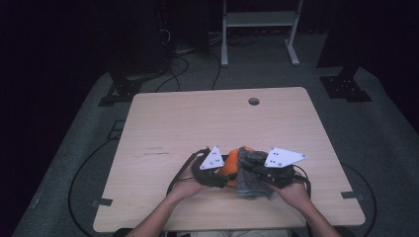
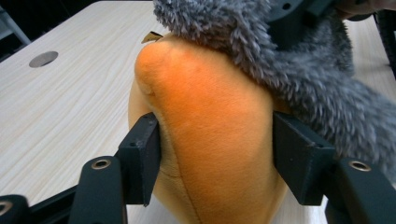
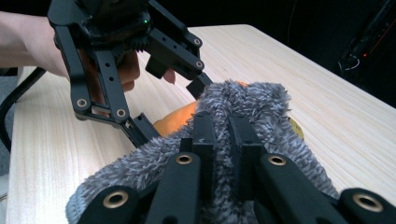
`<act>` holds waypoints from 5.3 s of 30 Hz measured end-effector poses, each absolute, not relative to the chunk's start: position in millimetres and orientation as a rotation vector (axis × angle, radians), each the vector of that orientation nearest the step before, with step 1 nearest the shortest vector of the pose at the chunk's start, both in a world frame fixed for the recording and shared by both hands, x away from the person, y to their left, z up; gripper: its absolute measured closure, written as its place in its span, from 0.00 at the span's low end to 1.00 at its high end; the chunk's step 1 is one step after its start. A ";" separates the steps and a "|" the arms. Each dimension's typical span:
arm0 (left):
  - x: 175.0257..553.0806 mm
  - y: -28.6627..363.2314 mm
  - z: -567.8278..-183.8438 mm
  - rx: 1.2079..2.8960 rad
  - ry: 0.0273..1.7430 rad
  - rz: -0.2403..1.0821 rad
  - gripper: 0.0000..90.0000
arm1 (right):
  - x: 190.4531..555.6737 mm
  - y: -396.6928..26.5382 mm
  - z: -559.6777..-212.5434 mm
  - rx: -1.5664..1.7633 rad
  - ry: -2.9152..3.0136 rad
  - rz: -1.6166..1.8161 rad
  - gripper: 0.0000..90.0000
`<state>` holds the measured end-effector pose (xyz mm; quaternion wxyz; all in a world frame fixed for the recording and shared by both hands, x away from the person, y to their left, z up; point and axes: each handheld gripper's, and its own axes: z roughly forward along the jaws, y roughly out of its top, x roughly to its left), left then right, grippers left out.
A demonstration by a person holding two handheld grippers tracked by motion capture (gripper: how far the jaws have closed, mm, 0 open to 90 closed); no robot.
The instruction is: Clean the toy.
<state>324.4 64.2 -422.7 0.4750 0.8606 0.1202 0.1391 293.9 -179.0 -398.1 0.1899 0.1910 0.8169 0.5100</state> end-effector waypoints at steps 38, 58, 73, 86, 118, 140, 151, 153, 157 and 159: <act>324.2 72.2 -415.8 2.034 0.223 0.361 0.46 | 296.0 -186.7 -399.9 0.601 2.318 1.509 0.91; 330.5 81.7 -415.7 2.030 0.295 0.344 0.42 | 308.9 -186.0 -409.9 0.656 2.364 1.473 0.91; 326.9 83.7 -416.4 2.031 0.245 0.294 0.42 | 310.3 -191.6 -409.7 0.660 2.389 1.486 0.91; 329.8 82.6 -417.4 2.077 0.303 0.289 0.45 | 310.4 -206.7 -427.1 0.755 2.378 1.465 0.91; 338.0 104.7 -422.1 2.055 0.338 0.250 0.47 | 315.5 -208.0 -435.3 0.851 2.323 1.543 0.91; 324.1 104.0 -423.8 2.077 0.246 0.257 0.46 | 322.1 -205.0 -440.4 0.873 2.381 1.524 0.90; 320.3 101.7 -423.9 2.096 0.194 0.245 0.46 | 320.2 -201.4 -431.4 0.836 2.365 1.645 0.91; 320.2 101.4 -424.2 2.097 0.184 0.239 0.46 | 320.1 -202.8 -434.2 0.851 2.371 1.633 0.91; 320.2 101.9 -423.6 2.101 0.176 0.236 0.46 | 319.1 -210.7 -437.1 0.878 2.390 1.555 0.91; 319.4 100.7 -424.1 2.097 0.176 0.235 0.46 | 318.0 -211.5 -433.2 0.860 2.367 1.587 0.91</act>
